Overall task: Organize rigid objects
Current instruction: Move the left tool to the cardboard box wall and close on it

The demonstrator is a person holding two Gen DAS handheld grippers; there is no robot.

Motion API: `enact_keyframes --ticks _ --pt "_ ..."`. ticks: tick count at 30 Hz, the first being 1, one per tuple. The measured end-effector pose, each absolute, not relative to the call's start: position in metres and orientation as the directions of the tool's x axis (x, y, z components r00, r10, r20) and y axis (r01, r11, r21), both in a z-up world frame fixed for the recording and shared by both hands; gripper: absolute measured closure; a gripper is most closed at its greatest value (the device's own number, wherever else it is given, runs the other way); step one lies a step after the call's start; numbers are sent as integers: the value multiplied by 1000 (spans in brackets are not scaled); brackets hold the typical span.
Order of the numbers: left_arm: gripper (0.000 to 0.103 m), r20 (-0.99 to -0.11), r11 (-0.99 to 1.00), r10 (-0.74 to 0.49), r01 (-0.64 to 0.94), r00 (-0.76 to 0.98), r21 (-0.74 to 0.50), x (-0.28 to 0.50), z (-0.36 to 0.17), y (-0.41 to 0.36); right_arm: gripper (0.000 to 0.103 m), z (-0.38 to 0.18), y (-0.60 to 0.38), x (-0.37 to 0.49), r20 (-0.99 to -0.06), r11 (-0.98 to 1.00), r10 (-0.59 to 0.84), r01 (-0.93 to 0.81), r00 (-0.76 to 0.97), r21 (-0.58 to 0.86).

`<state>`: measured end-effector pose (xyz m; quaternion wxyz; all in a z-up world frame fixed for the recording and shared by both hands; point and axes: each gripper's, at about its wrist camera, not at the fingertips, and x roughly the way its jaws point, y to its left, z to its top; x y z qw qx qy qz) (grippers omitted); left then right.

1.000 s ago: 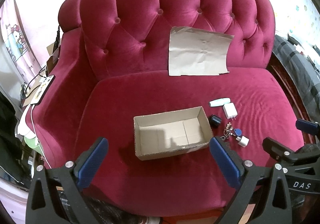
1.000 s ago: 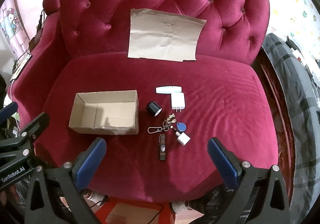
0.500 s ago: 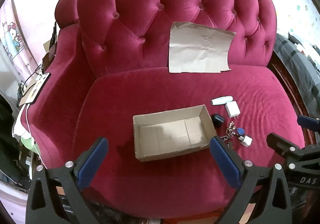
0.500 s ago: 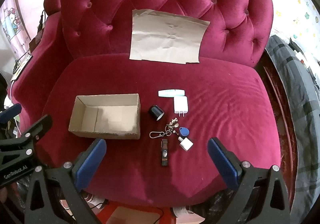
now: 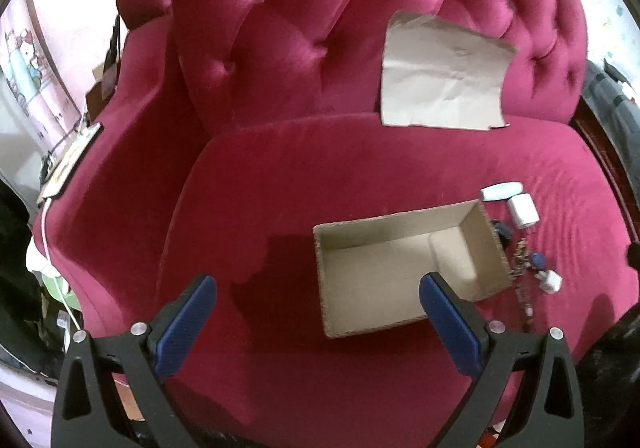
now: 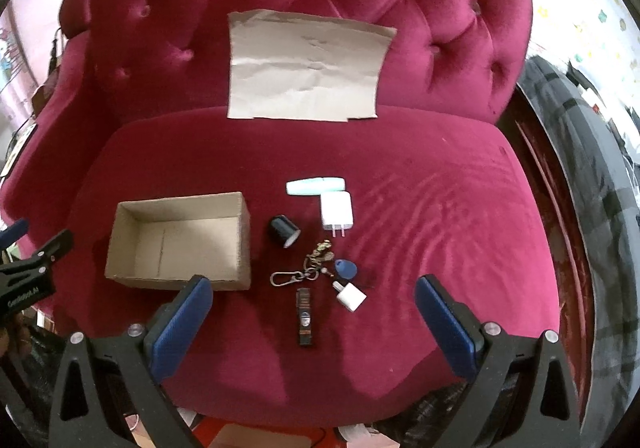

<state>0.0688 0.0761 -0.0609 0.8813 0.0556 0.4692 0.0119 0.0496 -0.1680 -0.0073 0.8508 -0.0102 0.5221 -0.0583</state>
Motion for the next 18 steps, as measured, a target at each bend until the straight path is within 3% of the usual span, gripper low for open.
enact_keyframes --ticks 18 --pt "0 -898 996 73 10 434 86 113 -164 110 0 -70 -194 75 -900 985 -146 145 411 -94"
